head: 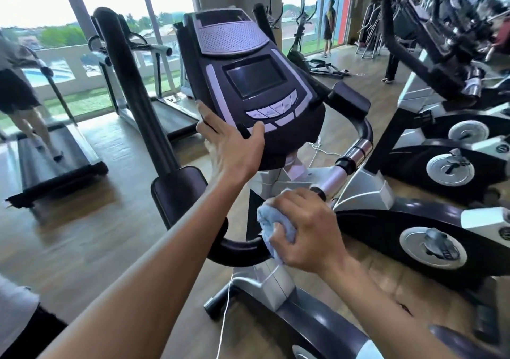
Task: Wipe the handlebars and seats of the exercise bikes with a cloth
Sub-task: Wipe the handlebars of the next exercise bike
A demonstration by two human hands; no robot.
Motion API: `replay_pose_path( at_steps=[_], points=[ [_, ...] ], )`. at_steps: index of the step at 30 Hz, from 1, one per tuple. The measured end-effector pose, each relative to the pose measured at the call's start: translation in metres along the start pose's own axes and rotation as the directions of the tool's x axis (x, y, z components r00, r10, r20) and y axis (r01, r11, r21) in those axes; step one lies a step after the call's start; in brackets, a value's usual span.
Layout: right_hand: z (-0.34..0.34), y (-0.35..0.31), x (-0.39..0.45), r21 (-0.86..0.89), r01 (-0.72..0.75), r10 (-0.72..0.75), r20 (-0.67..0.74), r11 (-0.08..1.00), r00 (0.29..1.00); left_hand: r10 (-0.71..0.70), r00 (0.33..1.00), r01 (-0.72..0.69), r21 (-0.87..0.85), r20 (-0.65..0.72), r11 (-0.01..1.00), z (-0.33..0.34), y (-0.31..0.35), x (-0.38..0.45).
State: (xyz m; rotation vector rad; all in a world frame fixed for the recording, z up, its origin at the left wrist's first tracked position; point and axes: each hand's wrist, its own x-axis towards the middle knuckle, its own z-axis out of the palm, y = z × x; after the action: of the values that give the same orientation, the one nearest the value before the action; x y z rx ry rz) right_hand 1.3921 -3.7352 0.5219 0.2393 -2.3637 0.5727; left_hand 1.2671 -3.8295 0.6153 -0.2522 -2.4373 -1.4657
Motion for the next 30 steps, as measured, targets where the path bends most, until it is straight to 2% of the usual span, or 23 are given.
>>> replay_pose_path(
  at_steps=[1, 2, 4, 5, 6, 8, 9, 10, 11, 13, 14, 16, 20, 24, 26, 28, 30],
  points=[
    [-0.003, 0.013, 0.006, -0.014, -0.012, 0.012, 0.003, 1.0, 1.0, -0.001, 1.0, 0.001, 0.001, -0.007, 1.0, 0.0, 0.001, 0.0],
    [-0.007, 0.026, 0.015, -0.015, -0.086, 0.085, -0.032, 0.996, 0.996, 0.0, 1.0, 0.0, 0.004, -0.016, 1.0, 0.0, 0.0, -0.002],
    [-0.019, 0.056, 0.033, 0.022, -0.281, 0.28, -0.169, 0.959, 0.945, 0.023, 0.997, -0.021, 0.024, -0.076, 0.999, 0.003, 0.003, -0.011],
    [-0.023, 0.067, 0.038, 0.05, -0.332, 0.334, -0.233, 0.942, 0.913, 0.07, 0.988, -0.063, 0.058, -0.137, 0.996, 0.005, 0.004, -0.019],
    [-0.026, 0.074, 0.04, 0.065, -0.345, 0.349, -0.266, 0.937, 0.899, 0.17, 0.963, -0.15, 0.109, -0.208, 0.983, 0.008, 0.006, -0.029],
    [-0.026, 0.083, 0.039, 0.008, -0.294, 0.288, -0.214, 0.956, 0.933, 0.457, 0.852, -0.409, 0.219, -0.256, 0.886, 0.017, 0.009, -0.052],
    [-0.024, 0.088, 0.037, -0.036, -0.244, 0.236, -0.153, 0.969, 0.96, 0.554, 0.808, -0.51, 0.232, -0.201, 0.828, 0.023, 0.008, -0.063],
    [-0.023, 0.096, 0.038, -0.058, -0.22, 0.213, -0.108, 0.974, 0.971, 0.583, 0.806, -0.552, 0.226, -0.102, 0.803, 0.031, 0.005, -0.072],
    [-0.024, 0.106, 0.043, -0.069, -0.257, 0.251, -0.083, 0.964, 0.964, 0.537, 0.843, -0.526, 0.221, 0.012, 0.821, 0.041, 0.0, -0.079],
    [-0.028, 0.119, 0.058, -0.095, -0.398, 0.393, -0.065, 0.912, 0.917, 0.339, 0.924, -0.376, 0.271, 0.174, 0.886, 0.06, -0.015, -0.086],
    [-0.027, 0.122, 0.062, -0.122, -0.415, 0.41, -0.067, 0.902, 0.91, 0.273, 0.94, -0.328, 0.311, 0.206, 0.892, 0.066, -0.02, -0.087],
    [-0.022, 0.116, 0.056, -0.153, -0.333, 0.326, -0.072, 0.93, 0.943, 0.184, 0.953, -0.262, 0.346, 0.241, 0.901, 0.076, -0.027, -0.087],
    [-0.023, 0.111, 0.033, -0.054, -0.12, 0.119, -0.012, 0.991, 0.993, 0.068, 0.955, -0.142, 0.243, 0.289, 0.96, 0.079, -0.03, -0.076],
    [-0.022, 0.116, 0.059, -0.085, -0.306, 0.304, -0.036, 0.948, 0.952, -0.084, 0.943, 0.013, 0.217, 0.323, 0.976, 0.07, -0.023, -0.071],
    [-0.017, 0.108, 0.053, -0.109, -0.24, 0.234, -0.059, 0.965, 0.97, -0.118, 0.921, 0.051, 0.187, 0.37, 0.981, 0.065, -0.016, -0.075],
    [-0.018, 0.109, 0.04, -0.066, -0.115, 0.114, -0.014, 0.991, 0.993, -0.155, 0.903, 0.081, 0.197, 0.401, 0.977, 0.06, -0.011, -0.077],
    [-0.022, 0.119, 0.044, -0.038, -0.124, 0.124, 0.012, 0.992, 0.992, -0.192, 0.892, 0.103, 0.23, 0.409, 0.968, 0.058, -0.015, -0.075]
  ],
)
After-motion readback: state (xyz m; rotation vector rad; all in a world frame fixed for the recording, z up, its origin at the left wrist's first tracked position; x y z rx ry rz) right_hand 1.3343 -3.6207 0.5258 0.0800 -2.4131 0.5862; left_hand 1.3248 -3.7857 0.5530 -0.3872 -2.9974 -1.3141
